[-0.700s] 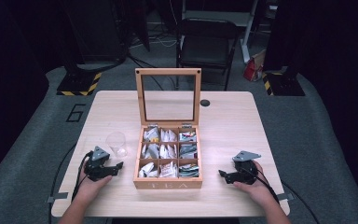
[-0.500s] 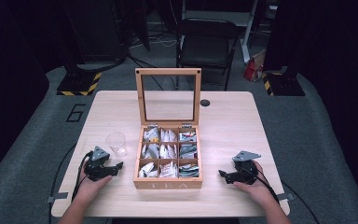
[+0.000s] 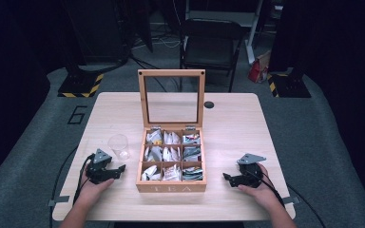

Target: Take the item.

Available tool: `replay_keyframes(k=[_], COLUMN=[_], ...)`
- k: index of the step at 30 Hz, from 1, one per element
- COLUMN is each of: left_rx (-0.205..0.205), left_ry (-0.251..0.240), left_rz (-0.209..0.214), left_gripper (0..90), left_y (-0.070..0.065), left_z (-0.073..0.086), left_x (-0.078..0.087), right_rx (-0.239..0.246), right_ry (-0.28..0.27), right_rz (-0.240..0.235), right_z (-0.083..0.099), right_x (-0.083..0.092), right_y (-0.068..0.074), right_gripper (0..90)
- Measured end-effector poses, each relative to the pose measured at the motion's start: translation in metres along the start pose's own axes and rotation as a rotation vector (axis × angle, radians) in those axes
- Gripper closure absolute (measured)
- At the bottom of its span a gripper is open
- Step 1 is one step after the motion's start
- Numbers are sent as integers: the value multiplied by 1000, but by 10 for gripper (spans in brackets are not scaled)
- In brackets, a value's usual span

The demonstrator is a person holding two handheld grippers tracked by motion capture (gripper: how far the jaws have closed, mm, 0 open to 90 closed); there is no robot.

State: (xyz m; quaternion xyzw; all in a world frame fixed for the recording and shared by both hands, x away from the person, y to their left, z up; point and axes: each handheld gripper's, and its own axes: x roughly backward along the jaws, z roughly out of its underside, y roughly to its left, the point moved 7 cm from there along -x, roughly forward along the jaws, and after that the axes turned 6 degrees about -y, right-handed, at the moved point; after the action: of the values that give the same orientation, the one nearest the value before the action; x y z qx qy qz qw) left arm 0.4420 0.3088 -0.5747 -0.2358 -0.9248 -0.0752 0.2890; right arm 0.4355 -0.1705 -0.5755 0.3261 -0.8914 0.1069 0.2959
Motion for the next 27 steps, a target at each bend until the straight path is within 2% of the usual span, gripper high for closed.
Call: replay_keyframes(k=[5, 11, 27], left_rx=[19, 57, 68], left_ry=[29, -2, -41], left_rz=[15, 12, 13], left_gripper=[273, 275, 299], left_y=[-1, 0, 4], left_z=[-1, -8, -27], left_x=[2, 10, 38], right_rx=[0, 0, 0], right_ry=[0, 0, 0], right_rz=[0, 0, 0], right_z=[0, 0, 0], right_x=[0, 0, 0], right_y=[0, 0, 0], right_gripper=[134, 134, 134])
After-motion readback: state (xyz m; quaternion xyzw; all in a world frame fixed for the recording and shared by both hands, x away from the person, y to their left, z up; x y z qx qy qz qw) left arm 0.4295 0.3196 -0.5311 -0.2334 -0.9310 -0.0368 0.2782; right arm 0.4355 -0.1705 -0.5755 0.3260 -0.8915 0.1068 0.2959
